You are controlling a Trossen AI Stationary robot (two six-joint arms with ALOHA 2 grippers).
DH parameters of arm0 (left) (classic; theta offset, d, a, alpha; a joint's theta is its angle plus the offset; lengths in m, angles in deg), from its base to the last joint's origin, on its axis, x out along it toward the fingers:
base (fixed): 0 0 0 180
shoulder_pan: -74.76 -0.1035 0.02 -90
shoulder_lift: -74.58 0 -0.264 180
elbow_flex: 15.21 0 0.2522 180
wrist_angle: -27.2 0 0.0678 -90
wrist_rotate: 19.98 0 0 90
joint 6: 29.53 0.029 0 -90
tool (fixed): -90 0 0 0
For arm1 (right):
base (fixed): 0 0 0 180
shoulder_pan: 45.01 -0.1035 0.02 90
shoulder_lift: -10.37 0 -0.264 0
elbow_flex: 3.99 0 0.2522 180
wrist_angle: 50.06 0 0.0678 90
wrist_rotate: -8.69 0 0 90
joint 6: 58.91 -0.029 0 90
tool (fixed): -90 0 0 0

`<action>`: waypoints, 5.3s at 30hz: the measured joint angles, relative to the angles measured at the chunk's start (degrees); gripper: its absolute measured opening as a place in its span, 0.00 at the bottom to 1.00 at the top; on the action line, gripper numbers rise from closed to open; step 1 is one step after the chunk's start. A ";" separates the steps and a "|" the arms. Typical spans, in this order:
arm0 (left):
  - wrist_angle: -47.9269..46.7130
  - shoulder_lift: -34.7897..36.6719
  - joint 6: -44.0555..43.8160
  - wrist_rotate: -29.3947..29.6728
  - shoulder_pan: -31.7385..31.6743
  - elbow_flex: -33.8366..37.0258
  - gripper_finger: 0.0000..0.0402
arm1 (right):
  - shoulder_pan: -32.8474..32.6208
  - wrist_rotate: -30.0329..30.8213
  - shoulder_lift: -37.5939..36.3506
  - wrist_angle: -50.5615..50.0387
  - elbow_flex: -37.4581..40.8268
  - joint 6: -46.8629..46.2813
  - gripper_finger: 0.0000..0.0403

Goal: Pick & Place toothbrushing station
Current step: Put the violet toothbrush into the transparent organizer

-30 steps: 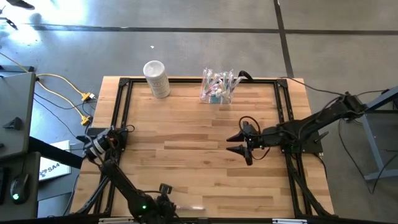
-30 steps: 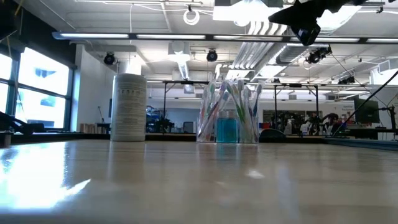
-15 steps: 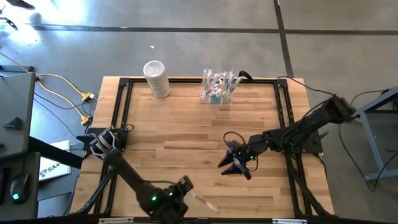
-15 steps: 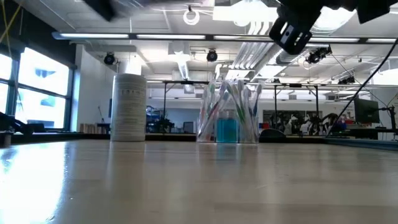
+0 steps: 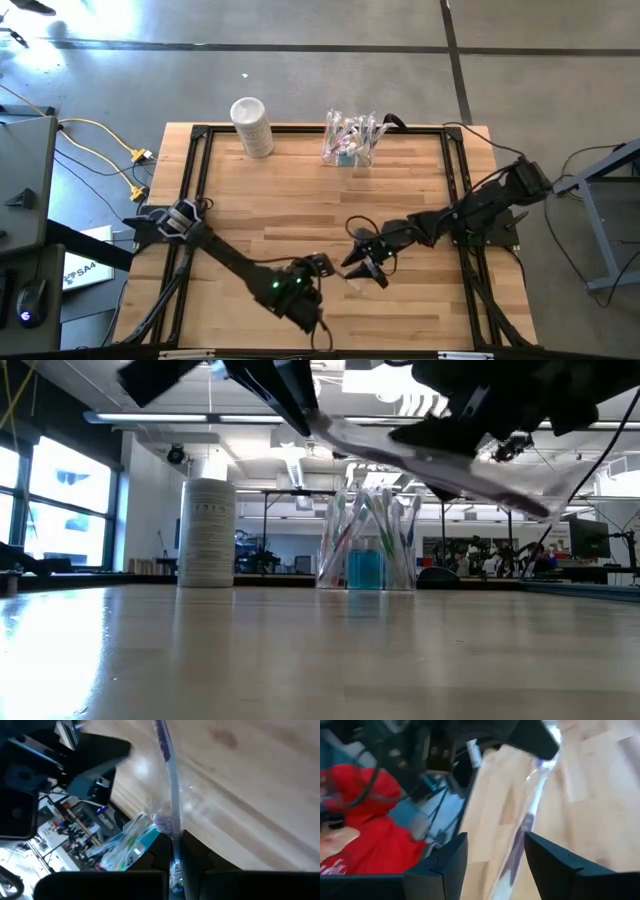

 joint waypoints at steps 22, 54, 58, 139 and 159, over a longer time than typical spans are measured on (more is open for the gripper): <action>1.76 0.00 11.09 6.28 -5.96 -0.04 0.02 | 3.68 9.95 0.39 -7.27 0.02 3.30 0.47; 4.37 0.11 5.29 4.52 -4.01 -0.07 0.37 | 3.74 11.31 0.39 -12.37 0.02 9.89 0.08; 3.87 1.62 3.06 6.35 -3.28 -0.07 0.41 | 3.74 12.86 0.39 -13.53 0.02 10.15 0.08; 55.06 21.73 -28.10 -53.86 -16.42 22.11 0.02 | -8.14 15.94 -7.35 -5.84 0.00 18.90 0.20; 32.70 33.85 -28.61 -35.77 -22.63 20.54 0.01 | -8.99 33.37 -23.34 -22.91 0.02 13.35 0.47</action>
